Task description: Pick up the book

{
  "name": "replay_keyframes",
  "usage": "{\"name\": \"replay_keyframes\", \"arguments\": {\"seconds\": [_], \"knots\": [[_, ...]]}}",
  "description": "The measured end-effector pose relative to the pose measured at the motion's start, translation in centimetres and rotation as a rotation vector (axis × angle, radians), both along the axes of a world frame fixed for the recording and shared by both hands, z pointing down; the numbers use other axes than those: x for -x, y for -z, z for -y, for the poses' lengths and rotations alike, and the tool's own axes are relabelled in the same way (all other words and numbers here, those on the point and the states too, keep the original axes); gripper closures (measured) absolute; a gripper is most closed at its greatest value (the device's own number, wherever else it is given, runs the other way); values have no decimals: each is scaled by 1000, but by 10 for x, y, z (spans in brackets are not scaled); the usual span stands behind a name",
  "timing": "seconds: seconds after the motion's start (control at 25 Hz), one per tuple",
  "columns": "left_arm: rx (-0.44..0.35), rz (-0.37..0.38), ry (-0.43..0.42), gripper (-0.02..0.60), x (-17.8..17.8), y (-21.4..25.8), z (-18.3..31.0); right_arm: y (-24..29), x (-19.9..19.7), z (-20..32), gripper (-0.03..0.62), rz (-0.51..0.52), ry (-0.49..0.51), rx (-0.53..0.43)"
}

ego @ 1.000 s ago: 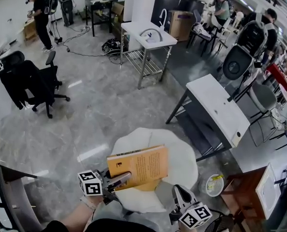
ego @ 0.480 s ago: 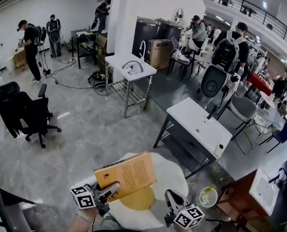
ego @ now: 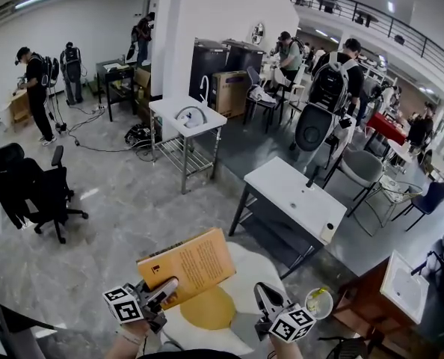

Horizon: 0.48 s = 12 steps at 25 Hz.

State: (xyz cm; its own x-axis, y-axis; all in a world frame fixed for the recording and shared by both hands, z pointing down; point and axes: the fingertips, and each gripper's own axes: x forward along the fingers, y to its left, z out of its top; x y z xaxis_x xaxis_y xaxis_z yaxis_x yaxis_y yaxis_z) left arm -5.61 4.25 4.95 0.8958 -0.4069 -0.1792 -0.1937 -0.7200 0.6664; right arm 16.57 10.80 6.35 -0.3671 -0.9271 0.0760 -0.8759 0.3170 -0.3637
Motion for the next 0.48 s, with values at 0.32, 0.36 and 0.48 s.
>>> {"name": "replay_keyframes", "arguments": {"seconds": [0.32, 0.36, 0.48], "knots": [[-25, -16, 37, 426, 9, 3, -3, 6, -9, 10, 568, -10, 14, -23], [-19, -20, 43, 426, 11, 1, -3, 7, -9, 11, 568, -9, 17, -25], [-11, -29, 58, 426, 17, -2, -2, 7, -5, 13, 568, -14, 32, -35]]}}
